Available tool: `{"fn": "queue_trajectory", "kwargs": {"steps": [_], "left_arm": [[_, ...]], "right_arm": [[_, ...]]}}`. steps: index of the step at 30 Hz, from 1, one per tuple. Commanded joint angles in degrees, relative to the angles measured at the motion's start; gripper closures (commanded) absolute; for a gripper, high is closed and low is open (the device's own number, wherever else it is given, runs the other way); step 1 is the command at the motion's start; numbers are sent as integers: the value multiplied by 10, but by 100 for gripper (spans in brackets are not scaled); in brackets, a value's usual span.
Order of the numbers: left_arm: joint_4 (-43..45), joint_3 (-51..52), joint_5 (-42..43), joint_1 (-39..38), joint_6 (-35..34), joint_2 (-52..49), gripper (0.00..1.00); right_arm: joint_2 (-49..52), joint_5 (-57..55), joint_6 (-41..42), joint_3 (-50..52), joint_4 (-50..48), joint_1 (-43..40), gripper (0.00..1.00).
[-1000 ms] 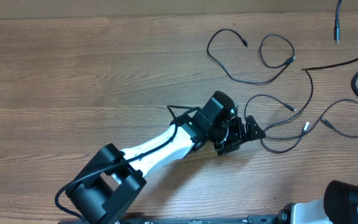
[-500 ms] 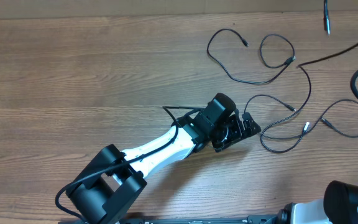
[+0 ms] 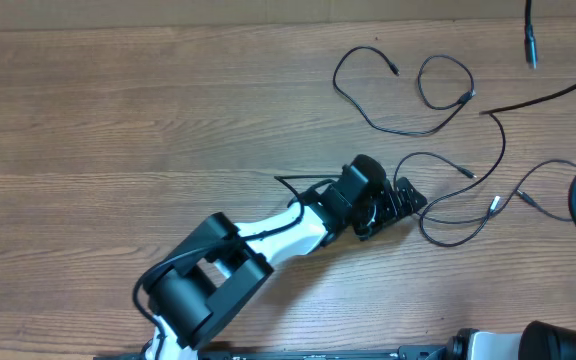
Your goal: Untangle cables
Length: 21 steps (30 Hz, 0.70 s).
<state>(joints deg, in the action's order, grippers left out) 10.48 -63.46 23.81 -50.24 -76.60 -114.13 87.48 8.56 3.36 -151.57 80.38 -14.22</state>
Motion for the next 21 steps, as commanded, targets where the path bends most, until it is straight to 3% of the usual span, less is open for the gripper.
{"fn": "queue_trajectory", "kwargs": {"steps": [1,7,21], "left_arm": [[5,-19,14,-13,-22,-26,0],[10,-46,-5,-14,13,-29,0],[5,-54,-61,-19,14,-29,0]], "right_arm": [[-12,10,-2,-11,5,-1,96],[-13,23,-2,-11,24,-1,96],[-39,75,-2,-11,24,-1,97]]}}
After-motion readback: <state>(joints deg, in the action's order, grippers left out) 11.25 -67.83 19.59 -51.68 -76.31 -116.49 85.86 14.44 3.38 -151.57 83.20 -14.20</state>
